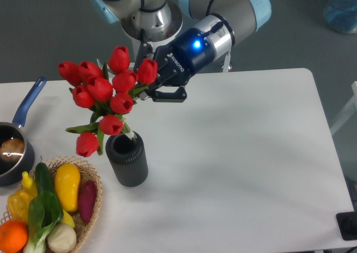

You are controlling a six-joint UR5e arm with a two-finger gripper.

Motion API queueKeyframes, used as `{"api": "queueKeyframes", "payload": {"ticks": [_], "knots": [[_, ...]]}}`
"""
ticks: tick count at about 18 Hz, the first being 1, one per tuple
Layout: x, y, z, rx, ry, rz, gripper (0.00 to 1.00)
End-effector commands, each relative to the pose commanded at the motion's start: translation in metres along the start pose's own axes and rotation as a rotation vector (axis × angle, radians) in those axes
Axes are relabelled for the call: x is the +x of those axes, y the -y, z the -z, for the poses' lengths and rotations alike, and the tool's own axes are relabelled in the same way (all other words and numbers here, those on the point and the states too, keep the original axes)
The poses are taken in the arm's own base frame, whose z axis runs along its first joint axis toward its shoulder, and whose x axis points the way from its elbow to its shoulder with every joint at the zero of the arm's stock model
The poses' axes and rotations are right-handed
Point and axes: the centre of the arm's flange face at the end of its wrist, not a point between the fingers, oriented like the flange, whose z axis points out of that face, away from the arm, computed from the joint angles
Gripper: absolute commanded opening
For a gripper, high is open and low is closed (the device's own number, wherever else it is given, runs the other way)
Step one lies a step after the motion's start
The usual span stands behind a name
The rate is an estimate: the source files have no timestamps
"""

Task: Insert the flowers into the vase
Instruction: 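Lower the tulip stems into the vase opening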

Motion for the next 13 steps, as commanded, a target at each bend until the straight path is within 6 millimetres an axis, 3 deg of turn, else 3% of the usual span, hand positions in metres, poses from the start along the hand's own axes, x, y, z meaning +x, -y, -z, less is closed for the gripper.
{"api": "queueKeyframes", "payload": {"ticks": [10,13], "knots": [[-0.018,-0.014,-0.006,-0.003,-0.011,0.011,0.0],[-0.016,-0.018,-0.016,-0.009,-0.03,0.018,0.0]]}}
